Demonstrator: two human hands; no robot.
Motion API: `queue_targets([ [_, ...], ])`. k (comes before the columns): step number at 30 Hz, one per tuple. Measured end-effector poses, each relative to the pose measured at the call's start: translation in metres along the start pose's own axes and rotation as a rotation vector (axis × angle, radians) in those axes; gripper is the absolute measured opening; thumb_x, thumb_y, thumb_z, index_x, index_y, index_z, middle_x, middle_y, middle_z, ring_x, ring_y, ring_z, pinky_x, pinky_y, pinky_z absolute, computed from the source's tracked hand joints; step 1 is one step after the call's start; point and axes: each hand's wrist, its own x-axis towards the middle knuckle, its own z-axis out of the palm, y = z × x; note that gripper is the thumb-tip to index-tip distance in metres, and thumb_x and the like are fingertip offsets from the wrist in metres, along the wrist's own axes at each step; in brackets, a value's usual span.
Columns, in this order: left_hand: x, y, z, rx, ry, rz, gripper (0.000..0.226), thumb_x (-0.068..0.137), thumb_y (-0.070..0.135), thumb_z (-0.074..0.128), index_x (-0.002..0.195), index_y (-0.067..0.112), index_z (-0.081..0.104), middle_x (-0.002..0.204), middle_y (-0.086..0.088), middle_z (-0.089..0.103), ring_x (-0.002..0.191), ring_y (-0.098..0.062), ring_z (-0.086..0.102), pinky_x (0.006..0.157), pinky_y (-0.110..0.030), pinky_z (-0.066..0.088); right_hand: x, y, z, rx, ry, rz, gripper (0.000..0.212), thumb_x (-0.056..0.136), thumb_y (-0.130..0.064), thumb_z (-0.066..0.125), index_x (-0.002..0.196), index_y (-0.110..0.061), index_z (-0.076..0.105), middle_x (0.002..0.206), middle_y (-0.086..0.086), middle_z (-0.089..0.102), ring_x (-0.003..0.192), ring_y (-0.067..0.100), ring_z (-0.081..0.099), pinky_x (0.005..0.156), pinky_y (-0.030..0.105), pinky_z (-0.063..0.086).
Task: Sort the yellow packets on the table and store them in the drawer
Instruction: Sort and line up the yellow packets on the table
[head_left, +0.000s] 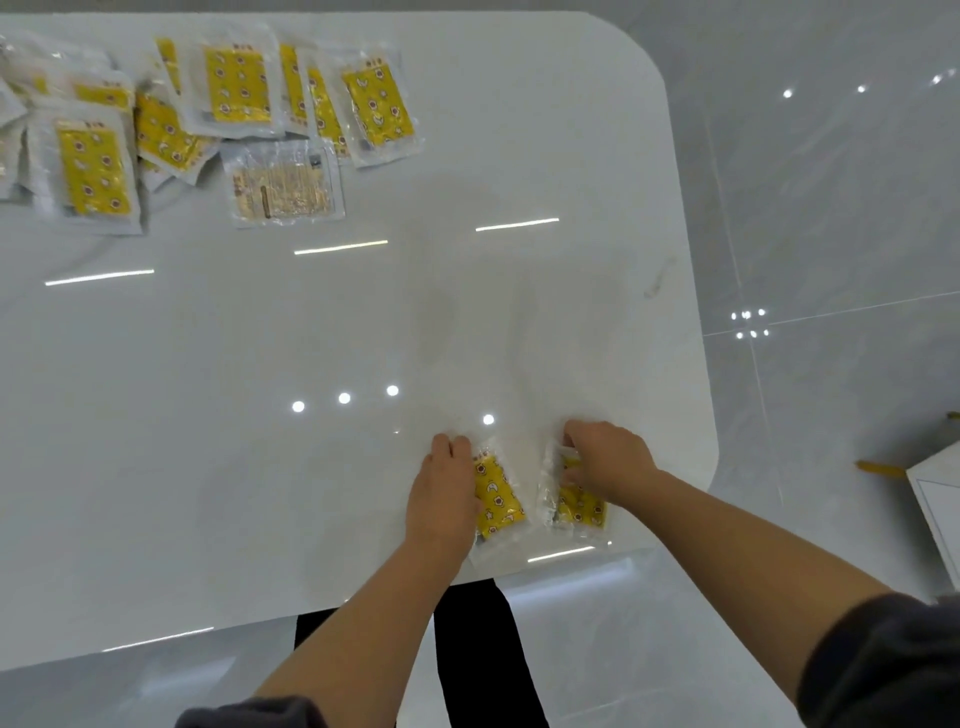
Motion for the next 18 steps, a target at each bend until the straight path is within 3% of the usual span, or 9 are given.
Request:
queue_targets([
  [4,0.006,-0.011,-0.007,-0.01,0.087,-0.057,0.063,0.073,0.029,0.08,0.121,0.015,0.041,0.118,-0.005,0.042,0.094,-0.021,0.054,0.076,-0.03,0.049,0.014,-0.007,-0.021,0.189,0.055,0.097,0.022,0.082,-0.032,0.064,0.088,-0.024,0.044,0.083,-0.005,0.052,0.078,0.019,0.054,0.065,0.029,0.04],
  [6,0.011,-0.016,-0.017,-0.104,0.119,-0.132,0.062,0.073,0.023,0.08,0.12,0.015,0.04,0.115,-0.006,0.043,0.091,-0.024,0.057,0.073,-0.034,0.051,0.024,-0.012,-0.03,0.314,0.08,0.128,0.023,0.081,-0.033,0.066,0.087,-0.023,0.047,0.084,-0.004,0.056,0.079,0.019,0.056,0.064,0.03,0.043],
  [9,0.019,-0.023,-0.03,-0.362,0.205,-0.272,0.046,0.082,0.005,0.066,0.118,0.016,0.041,0.106,-0.005,0.051,0.086,-0.027,0.058,0.07,-0.038,0.05,0.034,-0.023,-0.044,0.49,0.091,0.113,0.022,0.081,-0.027,0.069,0.094,-0.016,0.055,0.093,0.0,0.061,0.085,0.019,0.058,0.07,0.031,0.049],
  [12,0.025,-0.036,-0.038,-0.518,0.249,-0.343,0.023,0.087,0.004,0.057,0.107,0.014,0.051,0.092,-0.003,0.059,0.084,-0.023,0.058,0.069,-0.031,0.044,0.037,-0.037,-0.054,0.597,0.062,0.091,0.021,0.082,-0.017,0.068,0.1,-0.01,0.06,0.095,0.003,0.061,0.084,0.018,0.057,0.066,0.026,0.045],
  [15,0.032,-0.05,-0.054,-0.611,0.244,-0.343,0.008,0.09,0.009,0.055,0.095,0.014,0.058,0.085,0.0,0.059,0.082,-0.019,0.056,0.069,-0.023,0.036,0.037,-0.047,-0.064,0.732,0.052,0.087,0.013,0.082,-0.016,0.069,0.09,-0.01,0.062,0.093,0.008,0.067,0.085,0.024,0.063,0.072,0.033,0.05],
  [18,0.043,-0.073,-0.084,-0.881,0.284,-0.476,0.007,0.092,0.014,0.049,0.097,0.009,0.049,0.081,-0.001,0.053,0.081,-0.023,0.054,0.066,-0.032,0.043,0.035,-0.063,-0.086,1.029,0.055,0.115,0.013,0.085,-0.009,0.068,0.079,-0.016,0.059,0.084,0.005,0.064,0.076,0.022,0.061,0.063,0.028,0.048],
])
